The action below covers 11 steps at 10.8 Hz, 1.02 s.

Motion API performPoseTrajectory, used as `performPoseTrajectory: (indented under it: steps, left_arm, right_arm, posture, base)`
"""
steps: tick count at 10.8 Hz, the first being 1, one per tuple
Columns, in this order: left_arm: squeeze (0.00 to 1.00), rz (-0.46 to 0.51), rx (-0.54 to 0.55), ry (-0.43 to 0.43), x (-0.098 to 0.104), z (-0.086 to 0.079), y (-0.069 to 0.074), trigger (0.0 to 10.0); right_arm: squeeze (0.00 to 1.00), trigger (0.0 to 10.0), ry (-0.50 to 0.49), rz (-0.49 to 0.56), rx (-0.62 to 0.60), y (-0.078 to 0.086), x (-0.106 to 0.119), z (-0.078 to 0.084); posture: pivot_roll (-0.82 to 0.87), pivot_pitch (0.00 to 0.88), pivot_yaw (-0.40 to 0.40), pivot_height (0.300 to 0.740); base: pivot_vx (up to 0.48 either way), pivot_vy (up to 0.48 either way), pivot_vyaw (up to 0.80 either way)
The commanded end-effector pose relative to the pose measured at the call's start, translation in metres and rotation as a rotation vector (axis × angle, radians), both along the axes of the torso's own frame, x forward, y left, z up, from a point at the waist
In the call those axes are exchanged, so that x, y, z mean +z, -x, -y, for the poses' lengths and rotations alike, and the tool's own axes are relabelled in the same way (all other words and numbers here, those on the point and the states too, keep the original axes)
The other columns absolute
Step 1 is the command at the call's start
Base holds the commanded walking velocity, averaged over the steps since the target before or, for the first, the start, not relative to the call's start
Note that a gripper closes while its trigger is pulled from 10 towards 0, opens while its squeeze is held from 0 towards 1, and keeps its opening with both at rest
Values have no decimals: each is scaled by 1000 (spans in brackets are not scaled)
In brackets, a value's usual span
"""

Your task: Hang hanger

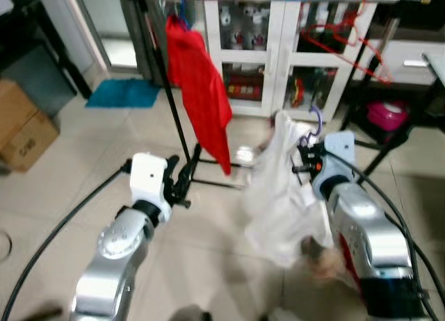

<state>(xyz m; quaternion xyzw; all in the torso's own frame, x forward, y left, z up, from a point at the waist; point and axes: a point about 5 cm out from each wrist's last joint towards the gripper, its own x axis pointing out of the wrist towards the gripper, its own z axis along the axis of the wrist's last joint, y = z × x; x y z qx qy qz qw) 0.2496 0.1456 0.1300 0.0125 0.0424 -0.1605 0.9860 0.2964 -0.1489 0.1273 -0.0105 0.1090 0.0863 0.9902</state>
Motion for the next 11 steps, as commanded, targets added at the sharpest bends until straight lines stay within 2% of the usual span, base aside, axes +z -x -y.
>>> performPoseTrajectory:
  steps: [1,3,5,6,8,9,11]
  left_arm:
    - [0,-4,1,1,0,0,0,10000]
    - [0,-10,-26,14,-2,6,-7,10000]
    - [0,-11,-25,17,-3,9,-6,10000]
    - [0,-2,16,26,1,4,-4,10000]
    - [0,-15,20,13,-4,0,2,10000]
    - [0,-16,35,17,-5,-3,1,10000]
    - [0,-5,37,0,-4,-3,-1,10000]
  right_arm:
    - [0,10000,12,13,-3,0,4,2]
    - [0,10000,60,44,-6,8,8,10]
    - [0,10000,60,45,-10,7,8,11]
    - [0,10000,54,47,28,1,9,3]
    - [0,10000,60,63,65,-3,13,-5]
    - [0,10000,68,77,78,-6,15,-7]
    - [0,10000,134,85,122,-10,16,-12]
  posture:
    - [-39,100,73,740]
    - [-89,107,97,740]
    - [-68,102,73,740]
    - [-46,116,62,740]
    - [-46,116,62,740]
    - [-46,88,64,740]
    - [-44,76,52,740]
  base:
    - [428,0,-800]
    - [428,0,0]
    - [429,0,0]
    - [428,0,0]
    - [428,0,0]
    - [428,0,0]
    - [431,0,0]
